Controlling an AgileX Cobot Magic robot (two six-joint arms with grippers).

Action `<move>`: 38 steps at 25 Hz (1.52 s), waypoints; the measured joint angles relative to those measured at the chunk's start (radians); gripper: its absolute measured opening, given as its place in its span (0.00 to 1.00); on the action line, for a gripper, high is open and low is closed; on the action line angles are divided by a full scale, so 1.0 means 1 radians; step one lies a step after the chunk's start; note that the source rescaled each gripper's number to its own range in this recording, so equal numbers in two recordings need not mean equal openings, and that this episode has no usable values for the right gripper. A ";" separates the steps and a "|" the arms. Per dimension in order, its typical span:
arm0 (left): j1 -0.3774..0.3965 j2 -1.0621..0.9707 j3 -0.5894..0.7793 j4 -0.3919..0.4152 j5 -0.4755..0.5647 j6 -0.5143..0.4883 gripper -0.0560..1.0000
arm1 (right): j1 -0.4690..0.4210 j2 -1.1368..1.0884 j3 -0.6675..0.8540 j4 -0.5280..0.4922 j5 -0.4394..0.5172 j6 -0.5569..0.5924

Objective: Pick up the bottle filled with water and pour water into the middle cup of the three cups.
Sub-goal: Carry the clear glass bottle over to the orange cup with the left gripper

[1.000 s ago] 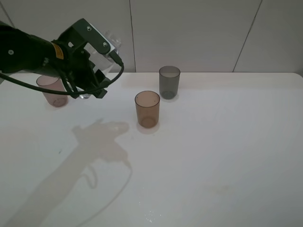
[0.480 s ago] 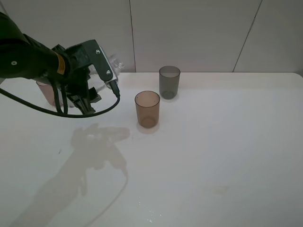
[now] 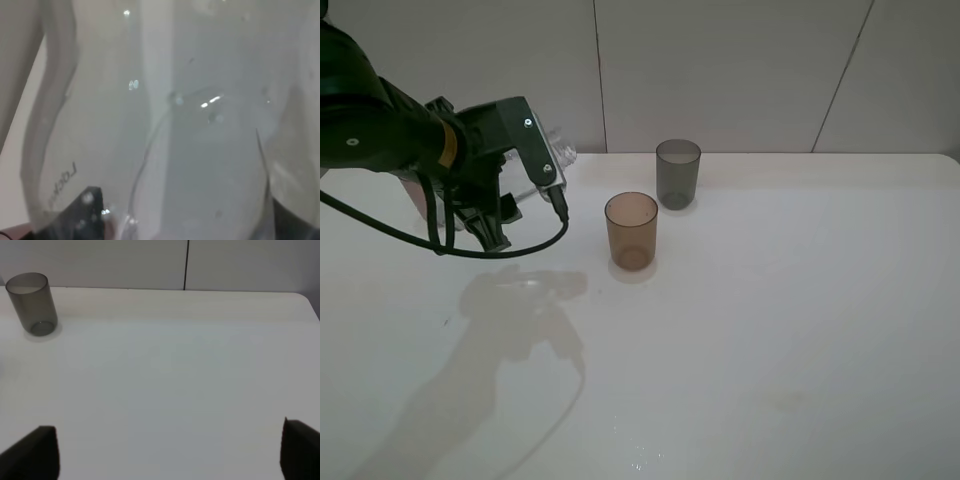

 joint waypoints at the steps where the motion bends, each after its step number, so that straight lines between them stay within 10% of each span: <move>1: -0.002 0.000 0.000 0.007 0.001 -0.003 0.07 | 0.000 0.000 0.000 0.000 0.000 0.000; 38: -0.133 0.145 -0.185 0.071 0.324 0.028 0.07 | 0.000 0.000 0.000 0.000 0.000 0.000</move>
